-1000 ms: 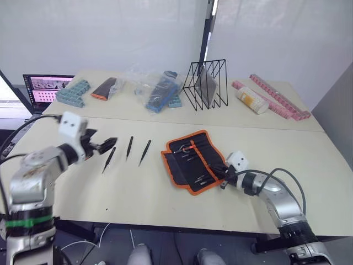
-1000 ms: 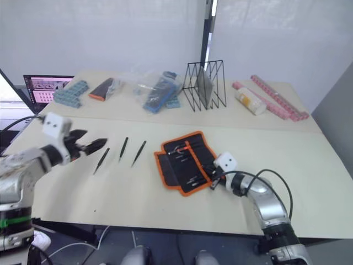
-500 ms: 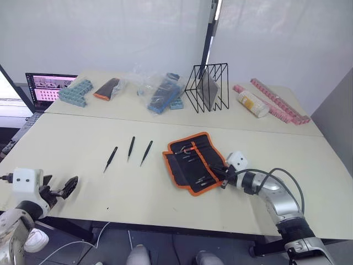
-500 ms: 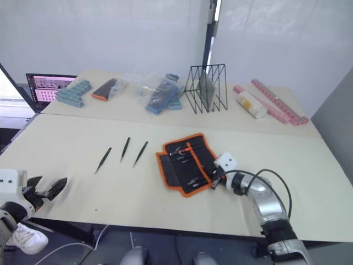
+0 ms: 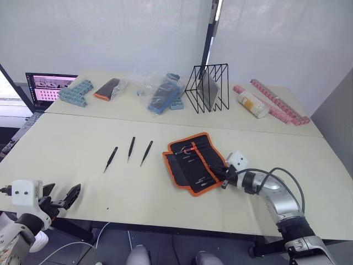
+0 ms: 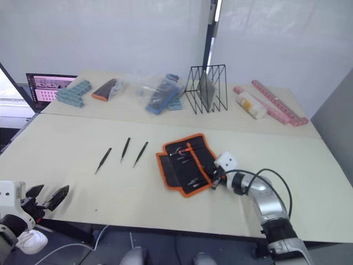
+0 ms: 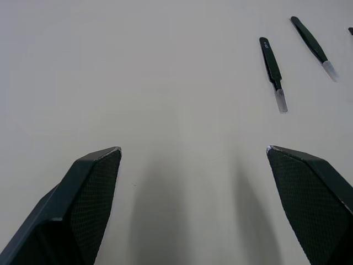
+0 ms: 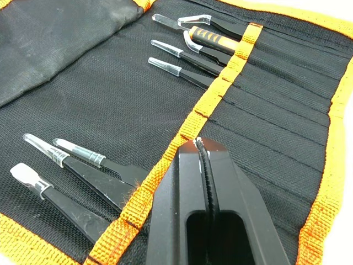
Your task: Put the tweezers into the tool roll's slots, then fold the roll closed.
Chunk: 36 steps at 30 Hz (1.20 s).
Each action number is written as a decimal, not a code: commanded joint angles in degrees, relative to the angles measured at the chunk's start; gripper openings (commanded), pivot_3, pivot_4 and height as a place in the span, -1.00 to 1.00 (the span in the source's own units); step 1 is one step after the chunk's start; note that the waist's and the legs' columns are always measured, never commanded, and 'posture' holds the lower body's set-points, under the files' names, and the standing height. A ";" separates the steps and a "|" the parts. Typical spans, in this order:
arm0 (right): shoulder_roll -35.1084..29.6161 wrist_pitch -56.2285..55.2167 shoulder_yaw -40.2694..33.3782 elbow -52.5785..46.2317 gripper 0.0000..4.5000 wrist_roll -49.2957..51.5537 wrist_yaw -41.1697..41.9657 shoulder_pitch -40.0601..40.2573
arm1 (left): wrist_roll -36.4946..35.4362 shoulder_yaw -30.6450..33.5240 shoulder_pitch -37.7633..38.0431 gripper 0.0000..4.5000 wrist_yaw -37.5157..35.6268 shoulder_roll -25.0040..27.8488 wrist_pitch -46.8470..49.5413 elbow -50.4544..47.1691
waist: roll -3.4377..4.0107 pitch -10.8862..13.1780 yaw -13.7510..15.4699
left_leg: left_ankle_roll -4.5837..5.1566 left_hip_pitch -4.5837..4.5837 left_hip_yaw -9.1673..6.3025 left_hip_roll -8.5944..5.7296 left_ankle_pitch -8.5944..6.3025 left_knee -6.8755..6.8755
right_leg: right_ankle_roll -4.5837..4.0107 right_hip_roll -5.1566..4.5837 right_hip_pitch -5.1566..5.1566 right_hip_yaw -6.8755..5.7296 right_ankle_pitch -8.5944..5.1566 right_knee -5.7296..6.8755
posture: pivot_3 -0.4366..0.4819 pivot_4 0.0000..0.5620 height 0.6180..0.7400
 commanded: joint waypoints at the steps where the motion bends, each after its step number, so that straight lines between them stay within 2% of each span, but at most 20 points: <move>1: -1.45 1.02 1.06 3.82 -1.00 -2.49 0.84 2.32 | -0.92 -0.13 0.64 0.99 -0.46 0.75 -1.34 -1.86 | 0.00 0.00 0.08 | 0.00 0.00 0.00 0.00 0.00 0.00 | 0.00 0.00 0.00 0.00 0.00 0.00 | -0.05 -0.47 0.55; 12: -1.61 1.16 0.58 3.14 -1.00 -2.57 -0.06 3.15 | -0.45 -7.85 -3.37 0.99 0.13 1.47 -1.37 -2.69 | -0.02 -0.02 0.28 | 0.01 -0.01 0.00 -0.01 -0.01 0.00 | -0.01 -0.01 0.01 -0.01 -0.01 -0.03 | -0.05 -0.47 0.55; 15: -1.35 1.85 0.13 2.20 -1.00 -2.27 -1.22 4.06 | -0.42 -8.97 -7.45 0.99 3.11 0.64 -0.45 -0.06 | -0.08 -0.07 0.42 | 0.01 -0.01 0.00 -0.01 -0.01 0.00 | -0.01 0.00 0.02 -0.01 -0.01 -0.02 | -0.05 -0.47 0.55; 26: -1.27 3.86 -0.34 -1.24 -1.00 -1.68 -3.44 5.33 | 8.16 -21.00 -22.32 0.99 11.81 -0.10 0.19 8.54 | -0.14 -0.21 0.53 | 0.03 -0.06 -0.05 -0.05 -0.01 -0.01 | 0.02 0.04 0.24 0.02 -0.01 -0.01 | -0.05 -0.47 0.55; 33: -1.21 5.09 -0.41 -2.54 -1.00 -1.62 -4.09 5.20 | 10.09 -24.07 -23.78 0.99 13.29 -0.15 2.75 9.83 | -0.08 -0.17 0.40 | 0.02 -0.08 -0.05 -0.05 -0.01 -0.02 | 0.04 0.04 0.24 0.01 -0.02 -0.01 | -0.05 -0.47 0.55; 34: -1.20 5.28 -0.41 -2.80 -1.00 -1.60 -4.19 5.25 | 10.15 -24.30 -23.66 0.75 13.26 0.02 3.32 9.73 | -0.08 -0.18 0.41 | 0.03 -0.08 -0.05 -0.05 -0.01 -0.02 | 0.04 0.04 0.24 0.02 -0.02 -0.01 | -0.05 -0.47 0.55; 36: -1.17 5.53 -0.41 -3.04 -1.00 -1.56 -4.36 5.28 | 10.33 -24.59 -23.63 0.52 13.23 0.26 4.09 9.66 | -0.03 -0.18 0.42 | 0.02 -0.06 -0.04 -0.05 -0.01 -0.02 | 0.04 0.03 0.26 0.02 -0.03 -0.02 | -0.05 -0.47 0.55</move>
